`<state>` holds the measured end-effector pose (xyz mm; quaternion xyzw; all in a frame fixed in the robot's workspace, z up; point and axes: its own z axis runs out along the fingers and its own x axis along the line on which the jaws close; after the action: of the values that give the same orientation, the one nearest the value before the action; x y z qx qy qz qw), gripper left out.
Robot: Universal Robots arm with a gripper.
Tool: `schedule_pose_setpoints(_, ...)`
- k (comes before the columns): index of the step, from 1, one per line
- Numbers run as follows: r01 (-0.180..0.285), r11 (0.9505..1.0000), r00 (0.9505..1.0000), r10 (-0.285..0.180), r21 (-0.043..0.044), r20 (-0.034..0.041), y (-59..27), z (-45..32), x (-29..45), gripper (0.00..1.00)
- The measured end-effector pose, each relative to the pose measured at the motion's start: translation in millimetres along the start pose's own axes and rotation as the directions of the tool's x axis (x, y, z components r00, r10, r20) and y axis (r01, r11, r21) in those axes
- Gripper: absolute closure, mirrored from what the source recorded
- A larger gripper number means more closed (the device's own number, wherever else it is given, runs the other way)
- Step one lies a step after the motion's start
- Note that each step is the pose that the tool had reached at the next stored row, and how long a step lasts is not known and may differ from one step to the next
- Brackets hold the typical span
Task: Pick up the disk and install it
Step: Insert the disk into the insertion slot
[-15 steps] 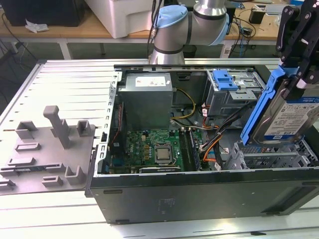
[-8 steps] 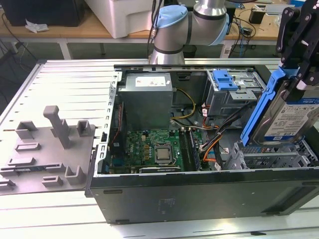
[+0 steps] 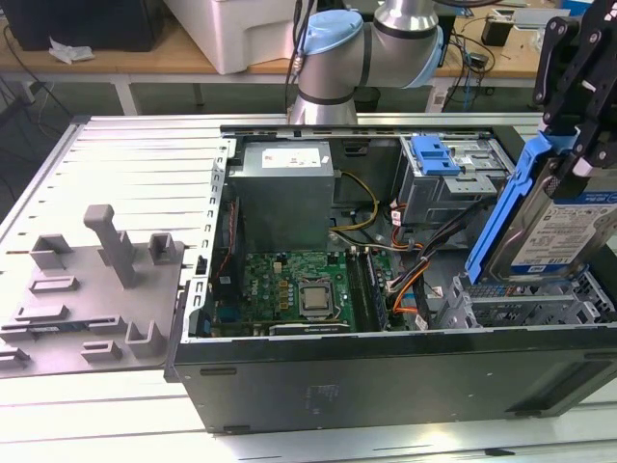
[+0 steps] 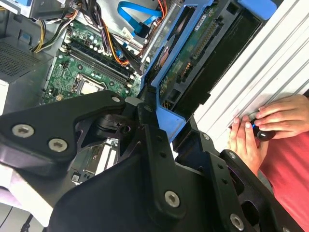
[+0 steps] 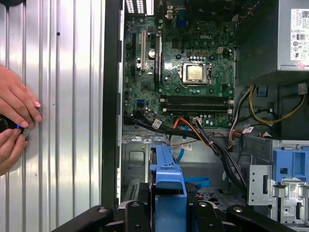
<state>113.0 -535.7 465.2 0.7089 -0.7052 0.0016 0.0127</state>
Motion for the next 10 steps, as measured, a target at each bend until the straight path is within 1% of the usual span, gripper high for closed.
schedule_pose_setpoints(10, 0.000, 1.0000, 1.0000, 0.000, 0.0000, 0.0009, -0.1, 2.2, 0.1, 0.63)
